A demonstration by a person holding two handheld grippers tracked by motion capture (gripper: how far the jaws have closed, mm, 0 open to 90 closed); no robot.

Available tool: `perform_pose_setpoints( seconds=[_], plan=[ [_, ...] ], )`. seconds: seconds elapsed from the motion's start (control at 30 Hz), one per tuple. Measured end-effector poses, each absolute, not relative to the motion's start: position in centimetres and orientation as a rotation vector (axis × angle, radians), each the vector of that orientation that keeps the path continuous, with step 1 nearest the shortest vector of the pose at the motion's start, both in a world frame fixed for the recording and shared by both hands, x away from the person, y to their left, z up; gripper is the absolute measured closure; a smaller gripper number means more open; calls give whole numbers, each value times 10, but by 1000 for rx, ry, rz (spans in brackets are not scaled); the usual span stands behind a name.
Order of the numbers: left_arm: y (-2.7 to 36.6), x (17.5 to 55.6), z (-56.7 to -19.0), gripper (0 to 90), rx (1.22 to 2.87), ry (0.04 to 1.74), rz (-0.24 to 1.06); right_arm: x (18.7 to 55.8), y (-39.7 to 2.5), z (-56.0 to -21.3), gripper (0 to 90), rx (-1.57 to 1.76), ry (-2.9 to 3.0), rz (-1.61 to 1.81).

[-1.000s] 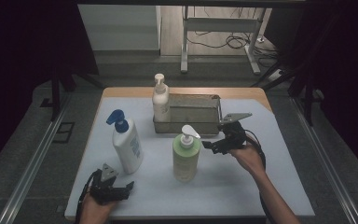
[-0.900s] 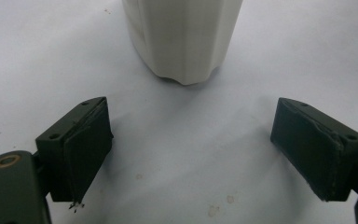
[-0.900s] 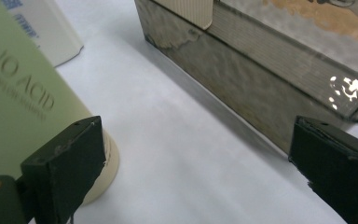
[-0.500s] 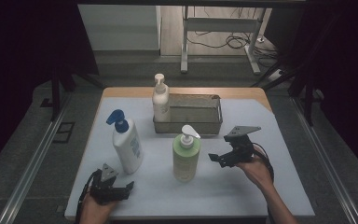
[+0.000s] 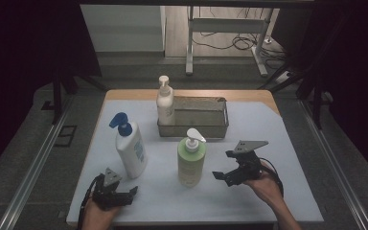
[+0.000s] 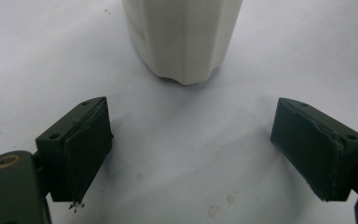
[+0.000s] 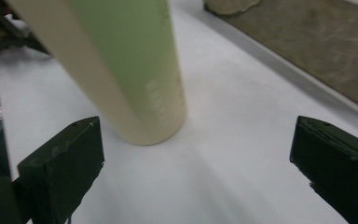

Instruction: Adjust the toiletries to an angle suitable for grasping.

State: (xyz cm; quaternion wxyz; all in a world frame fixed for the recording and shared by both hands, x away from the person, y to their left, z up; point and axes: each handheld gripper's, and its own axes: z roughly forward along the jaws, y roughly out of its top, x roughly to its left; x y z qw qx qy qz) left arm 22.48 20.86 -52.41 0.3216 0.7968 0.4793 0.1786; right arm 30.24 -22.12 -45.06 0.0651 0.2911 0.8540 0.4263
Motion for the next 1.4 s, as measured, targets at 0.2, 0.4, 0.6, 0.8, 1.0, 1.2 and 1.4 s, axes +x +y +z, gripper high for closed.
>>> perform_pose_setpoints(
  seconds=[0.2, 0.4, 0.6, 0.8, 1.0, 1.2, 1.4],
  plan=[
    [209, 225, -524, 122, 2093, 1258, 470, 296, -209, -449, 30, 826, 2606, 1309],
    [209, 225, -524, 122, 2093, 1257, 471, 292, -196, -443, 43, 783, 2633, 1311],
    [209, 225, -524, 122, 2093, 1256, 470, 290, -182, -436, 43, 741, 2647, 1309],
    [209, 225, -524, 122, 2091, 1257, 471, 289, -169, -428, 71, 734, 2626, 1309],
    [209, 225, -524, 122, 2091, 1257, 471, 290, -156, -424, 66, 713, 2608, 1283],
    [209, 225, -524, 122, 2091, 1257, 471, 291, -143, -425, 51, 701, 2600, 1247],
    [209, 225, -524, 122, 2091, 1257, 470, 293, -132, -426, 33, 692, 2582, 1209]
  ],
)
